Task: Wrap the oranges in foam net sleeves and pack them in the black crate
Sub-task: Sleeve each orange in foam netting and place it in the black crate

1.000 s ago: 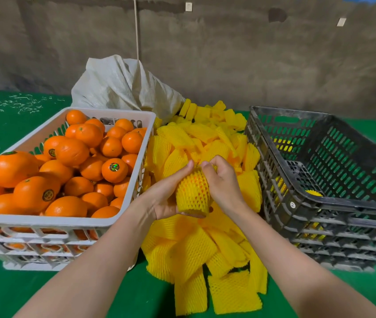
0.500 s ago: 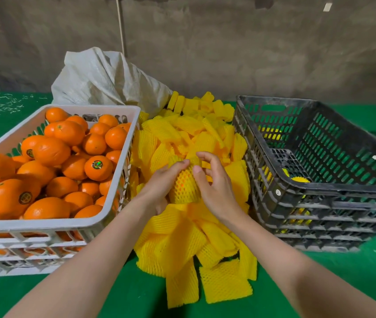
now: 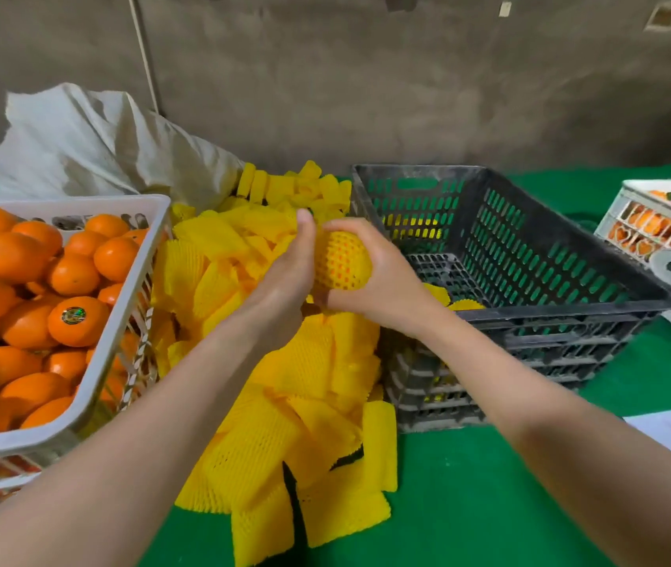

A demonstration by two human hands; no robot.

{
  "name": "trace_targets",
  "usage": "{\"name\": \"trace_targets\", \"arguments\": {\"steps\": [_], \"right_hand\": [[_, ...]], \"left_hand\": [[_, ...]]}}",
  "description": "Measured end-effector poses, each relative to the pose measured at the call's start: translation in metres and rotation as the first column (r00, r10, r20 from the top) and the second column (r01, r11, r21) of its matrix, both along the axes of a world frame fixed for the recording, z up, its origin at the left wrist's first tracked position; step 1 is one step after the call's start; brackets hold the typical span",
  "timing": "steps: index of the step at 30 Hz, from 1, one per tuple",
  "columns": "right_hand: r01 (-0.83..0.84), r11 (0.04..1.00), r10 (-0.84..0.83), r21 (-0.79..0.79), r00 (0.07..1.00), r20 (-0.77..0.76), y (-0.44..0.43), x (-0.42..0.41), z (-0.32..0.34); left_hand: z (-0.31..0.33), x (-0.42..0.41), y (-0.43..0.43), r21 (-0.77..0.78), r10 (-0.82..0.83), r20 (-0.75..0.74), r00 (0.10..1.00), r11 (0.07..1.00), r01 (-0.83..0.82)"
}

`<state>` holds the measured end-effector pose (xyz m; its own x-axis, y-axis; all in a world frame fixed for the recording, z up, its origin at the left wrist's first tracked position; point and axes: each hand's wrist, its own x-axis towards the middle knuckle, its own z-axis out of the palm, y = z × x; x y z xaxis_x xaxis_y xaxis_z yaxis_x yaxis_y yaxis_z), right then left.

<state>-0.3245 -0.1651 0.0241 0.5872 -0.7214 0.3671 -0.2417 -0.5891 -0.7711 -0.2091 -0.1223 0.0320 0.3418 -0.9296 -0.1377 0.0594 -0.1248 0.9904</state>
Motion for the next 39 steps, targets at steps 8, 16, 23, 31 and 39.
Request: {"name": "trace_targets", "arguments": {"steps": [8, 16, 23, 31, 39], "right_hand": [[0.347, 0.938, -0.346, 0.007, 0.931, 0.117, -0.08, -0.074, 0.016], [0.166, 0.95, -0.31, -0.264, 0.397, -0.864, -0.21, -0.102, -0.007], [0.1, 0.983, -0.158, -0.156, 0.012, -0.987, -0.258, -0.106, -0.066], [0.083, 0.996, -0.01, -0.011, -0.02, -1.0, -0.262, -0.09, -0.101], [0.232, 0.887, -0.44, -0.399, 0.683, -0.583, -0.224, -0.061, -0.035]], "left_hand": [[-0.011, -0.042, -0.06, -0.231, -0.055, 0.608, 0.792, 0.942, 0.244], [-0.027, -0.085, -0.135, 0.26, -0.296, 0.955, 0.032, 0.882, 0.394], [-0.038, -0.083, -0.142, 0.255, -0.276, 0.961, -0.001, 0.889, 0.38], [-0.038, -0.086, -0.134, 0.211, -0.27, 0.957, 0.103, 0.896, 0.39], [-0.04, -0.077, -0.117, -0.216, 0.025, 0.818, 0.574, 0.939, 0.266]]}}
